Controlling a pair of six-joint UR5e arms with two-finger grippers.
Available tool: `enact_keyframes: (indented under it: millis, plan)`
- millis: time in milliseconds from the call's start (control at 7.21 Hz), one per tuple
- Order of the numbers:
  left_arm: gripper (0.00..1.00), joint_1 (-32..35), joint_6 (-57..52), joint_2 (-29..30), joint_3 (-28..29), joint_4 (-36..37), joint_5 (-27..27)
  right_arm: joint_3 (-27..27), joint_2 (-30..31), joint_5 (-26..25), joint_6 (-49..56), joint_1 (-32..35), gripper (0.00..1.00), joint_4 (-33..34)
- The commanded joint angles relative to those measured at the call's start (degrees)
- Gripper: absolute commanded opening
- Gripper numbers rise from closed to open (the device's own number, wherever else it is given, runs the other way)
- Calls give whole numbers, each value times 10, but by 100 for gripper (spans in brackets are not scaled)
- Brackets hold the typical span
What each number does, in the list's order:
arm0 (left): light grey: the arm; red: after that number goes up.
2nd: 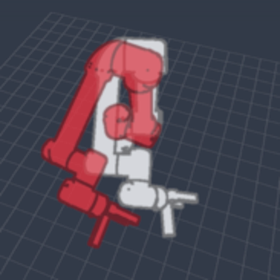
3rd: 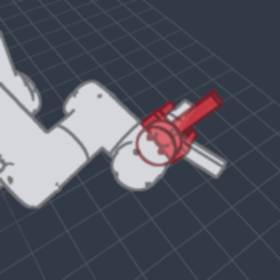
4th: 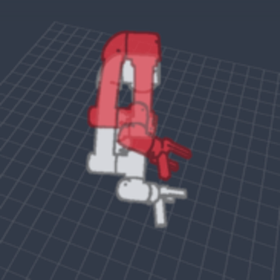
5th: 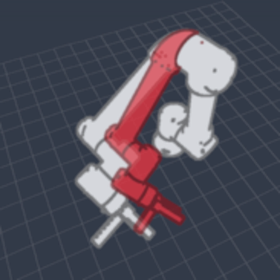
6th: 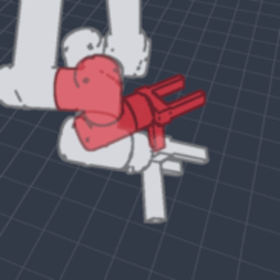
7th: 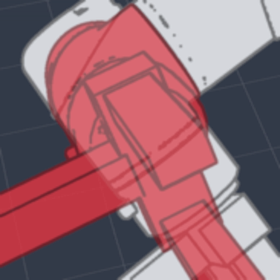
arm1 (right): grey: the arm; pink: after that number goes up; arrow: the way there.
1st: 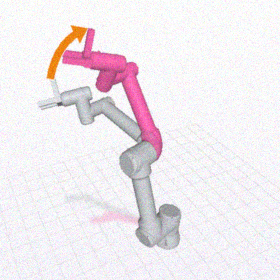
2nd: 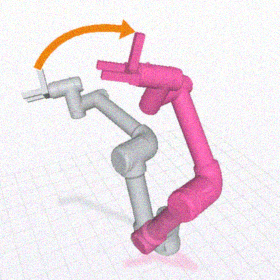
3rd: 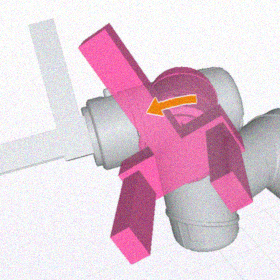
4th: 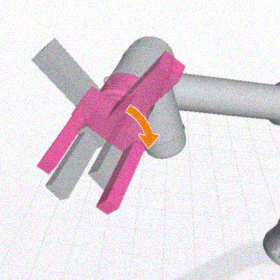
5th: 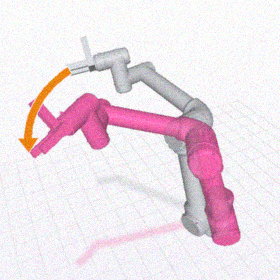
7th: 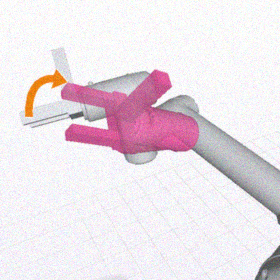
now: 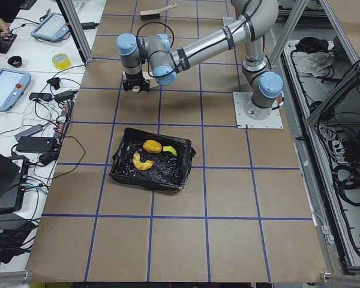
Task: Sweep and dump trash into bin
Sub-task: 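Bring the empty dustpan back onto the table with the left gripper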
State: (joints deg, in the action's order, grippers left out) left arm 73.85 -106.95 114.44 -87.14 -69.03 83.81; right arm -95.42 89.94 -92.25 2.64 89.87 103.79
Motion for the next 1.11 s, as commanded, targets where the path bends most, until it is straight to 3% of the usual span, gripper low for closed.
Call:
enact_keyframes:
  millis: [0, 554, 970]
  plan:
    - [0, 4, -21, 31, -4, 32, -1, 4, 2, -2, -3, -1, 100, -1]
    - [0, 3, -74, 53, -7, 64, -7, 4, 3, -3, -4, -1, 100, -4]
    - [14, 3, -68, 61, -8, 66, -8, 4, 3, -3, -4, -1, 100, -4]
